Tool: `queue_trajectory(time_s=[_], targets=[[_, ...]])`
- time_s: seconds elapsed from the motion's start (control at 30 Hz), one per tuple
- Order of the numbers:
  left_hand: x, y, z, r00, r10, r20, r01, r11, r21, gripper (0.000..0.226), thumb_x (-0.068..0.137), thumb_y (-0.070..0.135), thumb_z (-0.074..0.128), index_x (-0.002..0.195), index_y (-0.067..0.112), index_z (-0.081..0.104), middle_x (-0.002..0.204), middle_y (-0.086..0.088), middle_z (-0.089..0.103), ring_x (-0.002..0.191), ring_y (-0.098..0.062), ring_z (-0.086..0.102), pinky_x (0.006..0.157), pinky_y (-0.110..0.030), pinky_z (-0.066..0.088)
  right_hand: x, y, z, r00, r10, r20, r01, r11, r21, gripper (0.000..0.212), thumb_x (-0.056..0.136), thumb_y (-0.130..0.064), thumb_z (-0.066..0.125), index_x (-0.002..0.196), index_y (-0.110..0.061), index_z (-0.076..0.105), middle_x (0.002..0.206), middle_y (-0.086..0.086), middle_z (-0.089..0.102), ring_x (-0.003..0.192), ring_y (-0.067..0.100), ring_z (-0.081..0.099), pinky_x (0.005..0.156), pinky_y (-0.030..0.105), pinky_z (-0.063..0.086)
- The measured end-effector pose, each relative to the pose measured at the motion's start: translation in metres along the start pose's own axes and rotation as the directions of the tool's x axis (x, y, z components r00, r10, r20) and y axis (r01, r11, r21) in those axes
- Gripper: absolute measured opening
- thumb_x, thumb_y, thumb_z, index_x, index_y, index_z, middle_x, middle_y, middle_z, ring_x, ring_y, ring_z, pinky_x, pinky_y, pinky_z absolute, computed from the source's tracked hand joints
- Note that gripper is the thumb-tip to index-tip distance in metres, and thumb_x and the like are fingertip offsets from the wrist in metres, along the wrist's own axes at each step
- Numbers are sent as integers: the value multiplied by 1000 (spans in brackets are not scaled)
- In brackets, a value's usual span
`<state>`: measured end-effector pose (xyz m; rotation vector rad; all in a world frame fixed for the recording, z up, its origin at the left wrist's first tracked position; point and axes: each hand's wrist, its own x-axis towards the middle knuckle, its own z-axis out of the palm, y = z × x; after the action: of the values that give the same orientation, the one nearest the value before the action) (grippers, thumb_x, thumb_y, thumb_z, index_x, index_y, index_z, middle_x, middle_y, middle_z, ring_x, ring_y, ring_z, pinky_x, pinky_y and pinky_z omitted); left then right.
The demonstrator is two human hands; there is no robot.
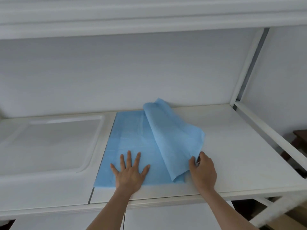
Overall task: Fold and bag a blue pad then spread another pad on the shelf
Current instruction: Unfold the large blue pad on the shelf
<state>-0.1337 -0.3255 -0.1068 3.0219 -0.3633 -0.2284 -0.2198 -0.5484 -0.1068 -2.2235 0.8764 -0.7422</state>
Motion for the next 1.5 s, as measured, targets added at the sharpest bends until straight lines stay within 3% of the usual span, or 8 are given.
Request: queue_trajectory(time_s=[0.27, 0.63, 0.93, 1.1, 1.2, 1.33, 1.43, 1.5], targets=[[-3, 1, 1, 1000, -12, 12, 11, 1000, 21, 73, 85, 74, 7, 148, 42, -12, 159, 3, -16, 146, -26, -16, 111, -64, -5, 12, 27, -17, 998, 2, -58, -10, 989, -148, 18, 81, -15, 60, 72, -9, 46, 67, 6, 49, 71, 29, 45, 60, 36, 36], [-2, 4, 1, 1000, -5, 30, 4, 1000, 22, 71, 87, 73, 8, 147, 42, -14, 158, 3, -19, 146, -26, -17, 112, -63, -5, 31, 66, -55, 979, 164, -125, -185, 965, -186, 14, 74, -12, 59, 83, -9, 50, 81, 6, 48, 85, 31, 45, 76, 42, 38], [-3, 4, 0, 999, -8, 49, 7, 999, 35, 71, 87, 72, 8, 147, 42, -17, 158, 2, -19, 146, -27, -17, 112, -63, -3, 41, 83, -69, 969, 149, -195, -196, 948, -249, 15, 76, -10, 58, 81, -4, 45, 76, 7, 42, 79, 30, 42, 71, 40, 33], [-4, 11, -4, 995, -49, 90, 48, 999, 11, 72, 87, 73, 11, 148, 42, -10, 159, 3, -15, 146, -28, -12, 112, -64, -1, 54, 93, -78, 942, 196, -271, -220, 973, -63, 11, 78, 4, 54, 82, -1, 45, 81, 21, 50, 83, 41, 50, 67, 43, 36], [-5, 15, -11, 987, -79, 143, 78, 997, 17, 75, 85, 76, 13, 149, 42, -6, 159, 3, -10, 146, -29, -9, 111, -64, 2, 52, 85, -77, 877, 340, -340, -313, 940, 134, 36, 76, 8, 52, 112, 5, 48, 111, 27, 49, 106, 44, 43, 85, 47, 37], [-9, 20, -21, 962, -102, 252, 82, 993, 88, 79, 82, 78, 11, 149, 40, -8, 159, 3, -12, 146, -29, -7, 109, -67, 1, 33, 62, -65, 919, 138, -368, -168, 984, -51, 54, 71, 1, 63, 121, -7, 46, 117, 19, 45, 106, 39, 41, 85, 50, 38], [-11, 27, -30, 954, -99, 283, 54, 985, 163, 84, 80, 81, 12, 150, 38, -5, 159, 2, -5, 146, -28, -1, 108, -68, -1, 13, 35, -44, 980, -76, -181, 42, 982, -184, 46, 67, -7, 69, 111, -12, 55, 110, 14, 52, 99, 36, 48, 78, 45, 43], [-14, 31, -35, 951, -86, 297, 36, 985, 171, 84, 79, 82, 13, 150, 38, 0, 158, 3, 1, 145, -27, 3, 108, -68, 0, 1, 18, -27, 994, -99, -37, 85, 956, -279, 40, 73, -21, 64, 111, -13, 57, 109, 13, 56, 100, 36, 52, 80, 45, 45]])
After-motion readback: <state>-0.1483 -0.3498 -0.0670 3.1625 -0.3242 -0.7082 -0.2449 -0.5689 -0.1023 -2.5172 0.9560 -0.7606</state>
